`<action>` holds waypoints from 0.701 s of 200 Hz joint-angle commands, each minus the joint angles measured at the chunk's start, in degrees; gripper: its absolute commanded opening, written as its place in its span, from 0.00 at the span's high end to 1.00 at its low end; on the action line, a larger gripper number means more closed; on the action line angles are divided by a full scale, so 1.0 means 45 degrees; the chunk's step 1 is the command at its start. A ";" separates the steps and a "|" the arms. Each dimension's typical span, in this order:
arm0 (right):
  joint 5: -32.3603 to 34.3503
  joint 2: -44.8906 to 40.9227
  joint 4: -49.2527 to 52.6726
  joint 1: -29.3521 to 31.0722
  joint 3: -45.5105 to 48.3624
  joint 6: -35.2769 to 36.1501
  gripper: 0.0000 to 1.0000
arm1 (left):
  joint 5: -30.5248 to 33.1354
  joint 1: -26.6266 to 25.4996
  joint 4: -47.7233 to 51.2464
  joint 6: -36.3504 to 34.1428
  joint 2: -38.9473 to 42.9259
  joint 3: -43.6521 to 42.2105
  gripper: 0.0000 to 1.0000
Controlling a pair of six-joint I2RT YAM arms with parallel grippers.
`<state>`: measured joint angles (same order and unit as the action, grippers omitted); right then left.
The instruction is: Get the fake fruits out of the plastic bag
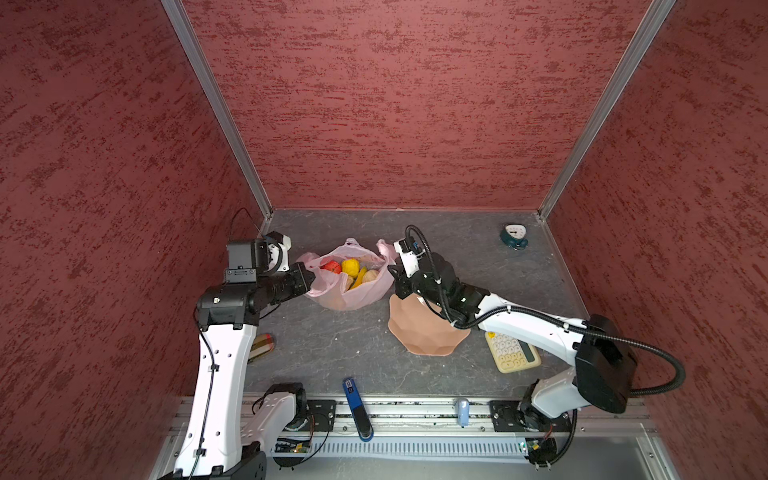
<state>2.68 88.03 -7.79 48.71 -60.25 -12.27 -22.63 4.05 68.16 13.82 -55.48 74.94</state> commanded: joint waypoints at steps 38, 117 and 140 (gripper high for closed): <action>-0.1296 0.1510 -0.0326 -0.1430 -0.1161 -0.0359 0.90 | -0.0996 0.0300 0.2485 -0.1562 -0.0377 0.1926 0.86; -0.2164 -0.0054 0.1298 -0.1547 -0.0392 -0.0918 0.51 | -0.0786 -0.1104 0.2429 -0.0390 0.0137 -0.0514 0.85; -0.2245 -0.1443 0.2607 -0.1423 0.0152 -0.0942 0.45 | -0.0664 -0.1528 0.2197 -0.0071 0.0181 -0.0733 0.85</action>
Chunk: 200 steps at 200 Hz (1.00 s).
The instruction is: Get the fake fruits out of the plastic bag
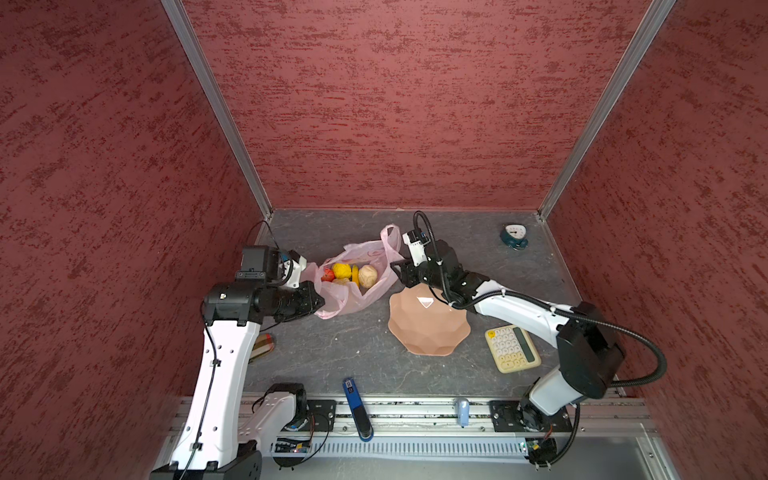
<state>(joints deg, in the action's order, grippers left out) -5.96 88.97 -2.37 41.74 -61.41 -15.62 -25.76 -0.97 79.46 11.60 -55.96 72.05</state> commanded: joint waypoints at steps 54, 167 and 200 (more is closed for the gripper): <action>0.1737 -0.5203 0.4365 0.0983 0.1508 -0.0592 0.48 | 0.0665 -0.1498 -0.0093 0.0675 -0.0098 0.0388 0.90; -0.0875 -0.1341 0.4640 0.2109 -0.4528 0.0838 0.66 | 0.2021 -0.3197 0.0409 0.1118 0.0344 0.0066 0.99; -0.1983 0.0869 0.4999 0.2557 -0.6168 0.0691 0.73 | 0.1982 -0.3187 0.0030 0.1017 0.0247 -0.0079 0.99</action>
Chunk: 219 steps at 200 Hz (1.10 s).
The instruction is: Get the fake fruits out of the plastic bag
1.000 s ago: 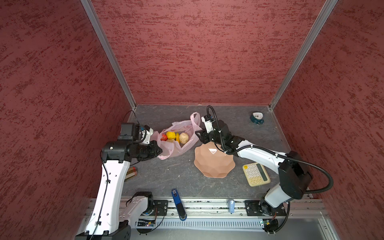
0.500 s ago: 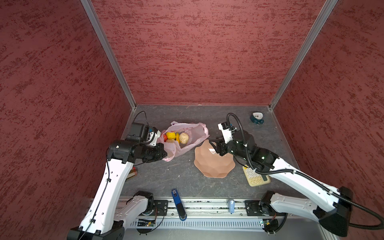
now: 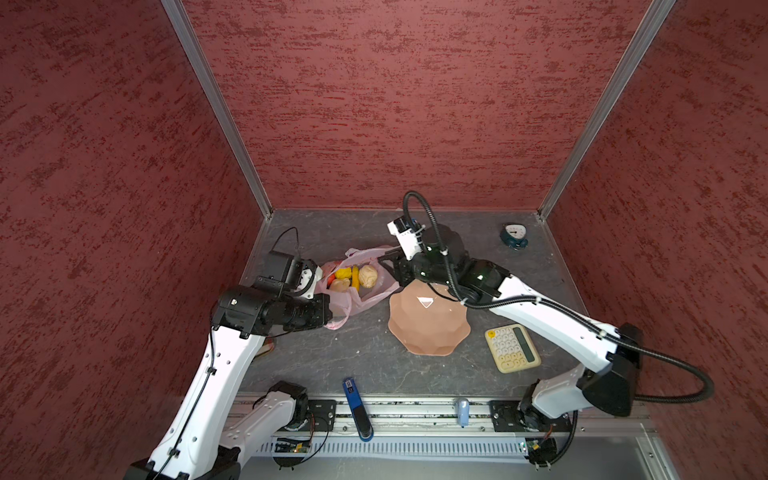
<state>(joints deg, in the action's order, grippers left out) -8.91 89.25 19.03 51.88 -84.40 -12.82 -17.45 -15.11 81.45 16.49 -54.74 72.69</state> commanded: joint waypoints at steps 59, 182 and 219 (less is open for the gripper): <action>-0.0574 0.3065 -0.0221 0.0288 -0.0470 -0.0413 0.82 | 0.0039 -0.0027 -0.0677 -0.0139 0.0293 -0.0214 0.99; -0.2842 0.4802 -0.2047 -0.0037 0.0059 -0.0369 0.73 | 0.0214 -0.0019 -0.2571 0.0216 0.0974 -0.1305 0.97; -0.3339 0.4004 -0.1962 0.0304 0.1246 0.0768 0.69 | 0.0495 0.0112 -0.3206 0.0368 0.0807 -0.1377 0.97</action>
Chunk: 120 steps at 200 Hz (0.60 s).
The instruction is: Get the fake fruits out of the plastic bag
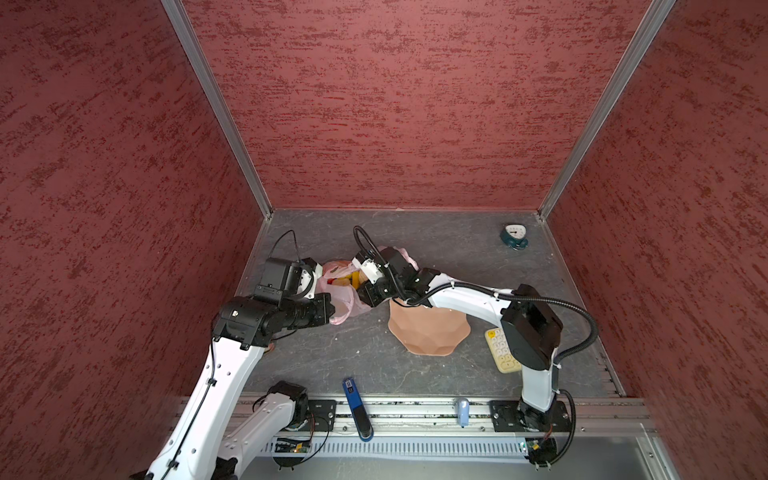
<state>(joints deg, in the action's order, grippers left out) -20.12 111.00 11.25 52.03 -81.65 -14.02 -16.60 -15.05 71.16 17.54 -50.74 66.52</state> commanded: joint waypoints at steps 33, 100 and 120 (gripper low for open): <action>-0.0794 -0.1161 -0.0022 0.0459 0.1340 0.1641 0.66 | 0.0441 0.0424 -0.1022 0.0165 -0.0228 0.0071 0.97; -0.1038 -0.0595 0.0871 0.0733 0.1230 0.2457 0.64 | -0.0949 0.1430 -0.0671 -0.0370 -0.0259 0.0176 0.94; -0.1076 -0.0177 0.1113 0.0781 0.0828 0.2646 0.64 | -0.1262 0.1430 0.0240 -0.0385 -0.0148 0.0126 0.92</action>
<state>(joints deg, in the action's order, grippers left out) -23.46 107.81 14.02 54.89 -75.18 -5.21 -18.96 -8.97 68.14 17.08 -52.18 66.54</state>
